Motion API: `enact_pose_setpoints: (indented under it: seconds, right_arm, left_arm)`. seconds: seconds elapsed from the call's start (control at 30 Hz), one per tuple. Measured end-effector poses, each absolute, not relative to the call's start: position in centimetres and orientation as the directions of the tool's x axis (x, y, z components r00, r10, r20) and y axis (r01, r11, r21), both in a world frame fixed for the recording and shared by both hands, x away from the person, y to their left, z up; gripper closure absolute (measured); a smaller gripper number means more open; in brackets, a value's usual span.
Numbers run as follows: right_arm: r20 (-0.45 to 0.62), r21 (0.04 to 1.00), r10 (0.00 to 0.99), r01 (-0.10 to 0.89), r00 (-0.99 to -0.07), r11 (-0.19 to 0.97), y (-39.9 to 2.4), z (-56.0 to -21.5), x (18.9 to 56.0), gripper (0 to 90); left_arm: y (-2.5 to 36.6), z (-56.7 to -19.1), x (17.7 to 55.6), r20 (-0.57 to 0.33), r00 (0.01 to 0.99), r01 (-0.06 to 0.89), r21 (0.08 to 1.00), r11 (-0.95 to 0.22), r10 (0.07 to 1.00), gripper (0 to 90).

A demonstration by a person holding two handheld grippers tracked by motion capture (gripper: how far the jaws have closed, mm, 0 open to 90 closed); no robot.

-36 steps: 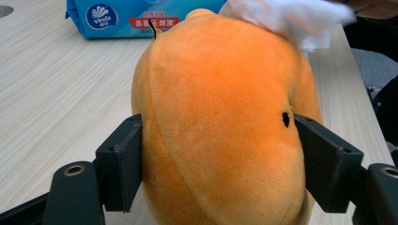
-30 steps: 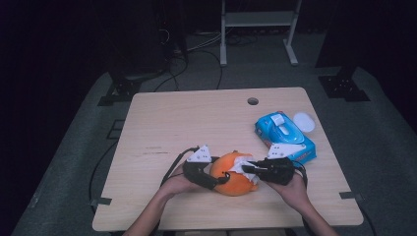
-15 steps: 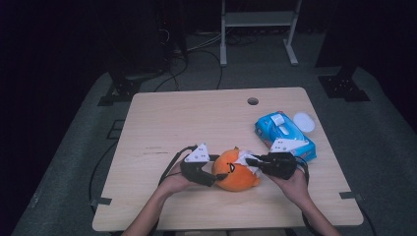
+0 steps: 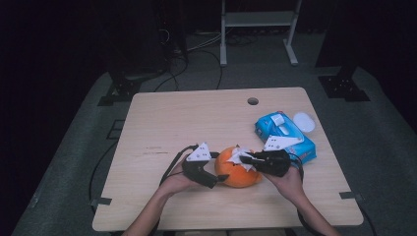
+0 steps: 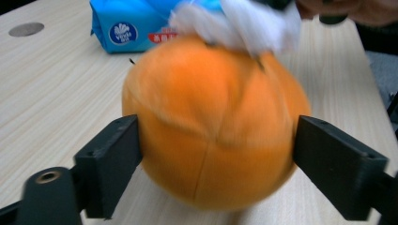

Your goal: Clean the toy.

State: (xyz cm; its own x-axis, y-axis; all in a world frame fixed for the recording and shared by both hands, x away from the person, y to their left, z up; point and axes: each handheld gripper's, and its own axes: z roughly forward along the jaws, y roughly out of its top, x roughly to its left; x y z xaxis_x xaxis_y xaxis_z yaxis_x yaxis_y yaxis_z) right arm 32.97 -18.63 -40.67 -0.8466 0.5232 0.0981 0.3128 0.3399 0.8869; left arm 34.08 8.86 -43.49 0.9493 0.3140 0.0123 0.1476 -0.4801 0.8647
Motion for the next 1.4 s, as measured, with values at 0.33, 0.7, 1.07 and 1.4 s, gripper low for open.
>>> enact_pose_setpoints:
  seconds: [0.33,0.7,1.07,1.4]
  right_arm:
    - [0.074,0.895,0.471,0.268,-0.879,0.358,-16.9,-40.5,31.3,80.9]
    - [0.05,0.891,0.537,0.281,-0.842,0.357,-18.3,-40.2,32.4,80.8]
    - [0.105,0.88,0.557,0.338,-0.824,0.333,-19.7,-41.7,32.5,80.8]
    - [0.046,0.89,0.479,0.254,-0.876,0.38,-16.8,-40.1,31.4,80.4]
  left_arm:
    - [8.4,-43.1,34.0,0.018,0.939,0.152,0.874,-0.461,0.344,33.0]
    - [8.7,-43.7,34.2,0.011,0.936,0.167,0.867,-0.469,0.352,32.3]
    - [8.6,-43.4,34.3,-0.067,0.932,0.227,0.874,-0.43,0.355,25.9]
    - [7.9,-43.0,33.4,0.047,0.944,0.129,0.858,-0.498,0.325,31.0]
